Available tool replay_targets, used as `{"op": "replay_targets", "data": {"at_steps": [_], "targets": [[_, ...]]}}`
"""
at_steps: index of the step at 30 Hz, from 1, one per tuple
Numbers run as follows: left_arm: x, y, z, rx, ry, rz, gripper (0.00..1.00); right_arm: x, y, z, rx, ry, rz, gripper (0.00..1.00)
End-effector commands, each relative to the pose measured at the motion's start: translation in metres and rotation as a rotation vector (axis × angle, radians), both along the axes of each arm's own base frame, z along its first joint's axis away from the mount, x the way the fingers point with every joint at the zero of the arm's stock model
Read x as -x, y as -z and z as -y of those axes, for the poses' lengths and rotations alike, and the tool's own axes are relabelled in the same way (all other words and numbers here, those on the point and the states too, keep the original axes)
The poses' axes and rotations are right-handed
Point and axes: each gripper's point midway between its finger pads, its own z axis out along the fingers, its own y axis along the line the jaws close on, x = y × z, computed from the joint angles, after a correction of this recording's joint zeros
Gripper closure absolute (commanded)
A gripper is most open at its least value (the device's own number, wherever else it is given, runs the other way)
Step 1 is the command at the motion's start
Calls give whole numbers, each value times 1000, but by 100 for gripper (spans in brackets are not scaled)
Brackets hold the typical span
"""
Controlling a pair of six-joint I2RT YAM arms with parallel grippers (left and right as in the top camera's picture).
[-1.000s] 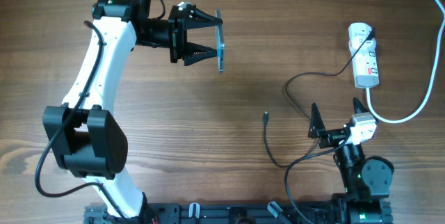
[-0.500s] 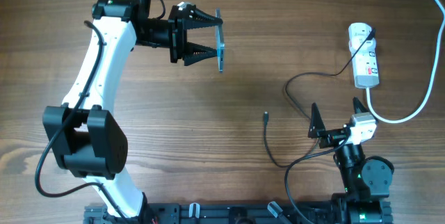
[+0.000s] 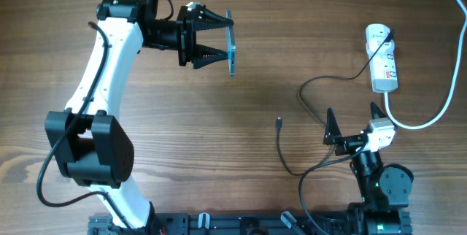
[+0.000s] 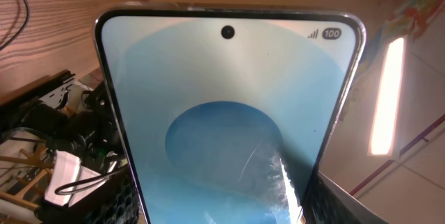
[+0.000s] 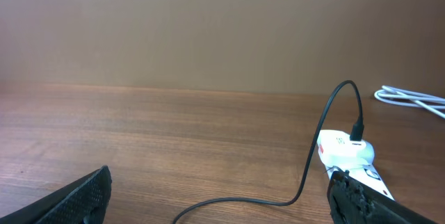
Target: Plug charger to phone and switch on socket
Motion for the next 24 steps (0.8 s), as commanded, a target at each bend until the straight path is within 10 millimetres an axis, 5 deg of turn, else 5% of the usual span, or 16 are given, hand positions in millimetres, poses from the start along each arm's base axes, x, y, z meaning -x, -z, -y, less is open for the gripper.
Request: {"op": "replay_targets", "data": {"at_steps": [1,12,14,20,22,24], "targets": [[7,-20,-2,58,3,26,34,0,-1,2,9,10,8,0],[7,-20,-3,58,3,18,34,1,-3,-5,-33,-31,9,0],[7,-20,-3,58,3,18,34,6,-5,-25,-274,-150,-37,0],[7,-20,-3,58,3,18,34,12,-6,-43,-1117,-236,-286,0],[7,-20,-3,58,3,18,34,18,-17,-54,-1250,-321,-333,0],[7,-20,-3,58,3,18,34,25,-52,-59,-1241,-441,-229,0]]}}
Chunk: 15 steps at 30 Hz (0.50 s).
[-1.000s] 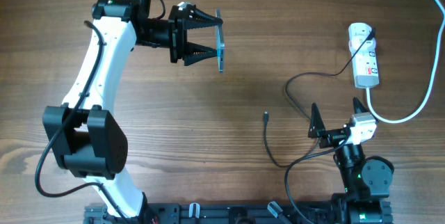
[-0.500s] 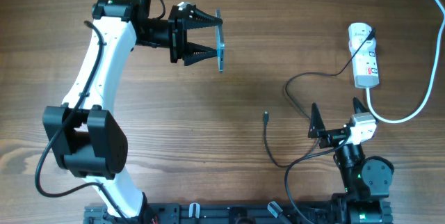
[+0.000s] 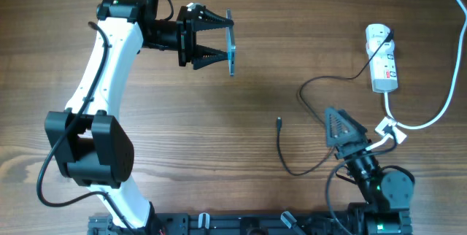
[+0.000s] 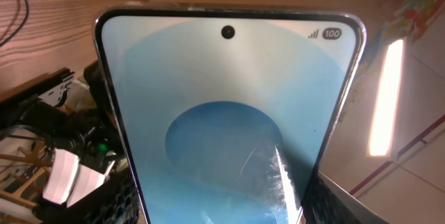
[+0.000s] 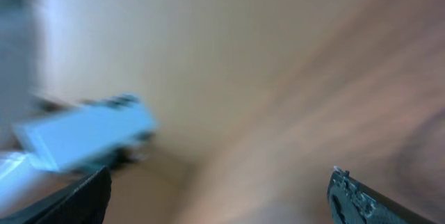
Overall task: Plug charger to phone and switch on socket
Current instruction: 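Swing the right gripper up and toward the held phone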
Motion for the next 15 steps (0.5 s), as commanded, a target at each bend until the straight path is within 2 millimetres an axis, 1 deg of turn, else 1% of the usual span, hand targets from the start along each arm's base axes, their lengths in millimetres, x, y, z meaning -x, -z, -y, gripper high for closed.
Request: {"op": "replay_targets", "data": {"at_steps": [1,3,4,5,6,8,10,12,14,15], "targets": [[6,-20,-2,59,3,29,34,19,-51,-17,-213,-155,118,0],[6,-20,-2,59,3,29,34,40,-98,-17,-144,-162,350,0],[6,-20,-2,59,3,29,34,47,-116,-17,-97,-149,411,0],[6,-20,-2,59,3,29,34,50,-129,-17,-37,-130,437,0],[6,-20,-2,59,3,29,34,51,-138,-17,15,-110,435,1],[6,-20,-2,59,3,29,34,48,-156,-10,183,-24,378,0],[6,-20,-2,59,3,28,34,41,-167,-3,374,34,266,1],[6,-20,-2,59,3,28,34,35,-169,-3,512,-3,131,0],[6,-20,-3,59,2,28,34,36,-167,-13,578,-114,4,0],[6,-20,-3,59,2,28,34,36,-168,-18,553,-157,-44,0]]}}
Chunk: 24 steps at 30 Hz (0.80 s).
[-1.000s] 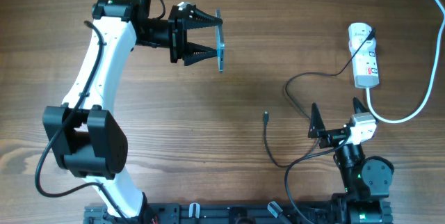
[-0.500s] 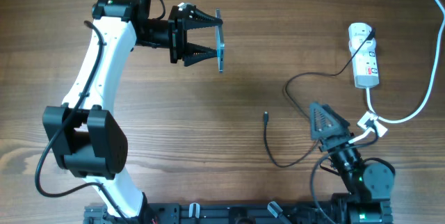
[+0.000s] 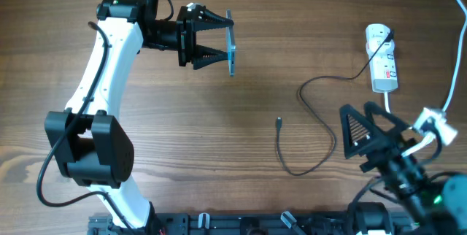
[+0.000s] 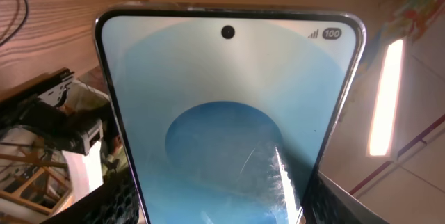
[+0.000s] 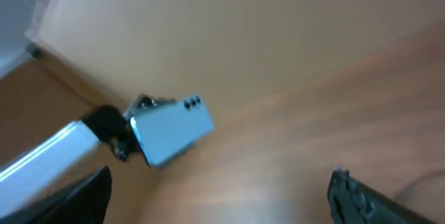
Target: Plug charger to phone and switch on socket
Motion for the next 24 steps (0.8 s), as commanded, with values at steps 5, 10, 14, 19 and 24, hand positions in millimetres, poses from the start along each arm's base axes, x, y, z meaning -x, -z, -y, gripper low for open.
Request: {"op": "replay_targets", "data": {"at_steps": [5,10,14,19,24], "targets": [[6,-20,-2,58,2,28,34,-2,-27,-53,83,-413,-42,0],[6,-20,-3,58,2,29,34,-18,0,-33,260,-265,-255,1],[6,-20,-3,58,2,29,34,-30,0,-35,476,-185,-387,1],[6,-20,-2,58,2,29,33,-46,14,-84,654,-208,-473,0],[6,-20,-2,58,2,29,33,-68,22,-140,755,-160,-463,1]]}}
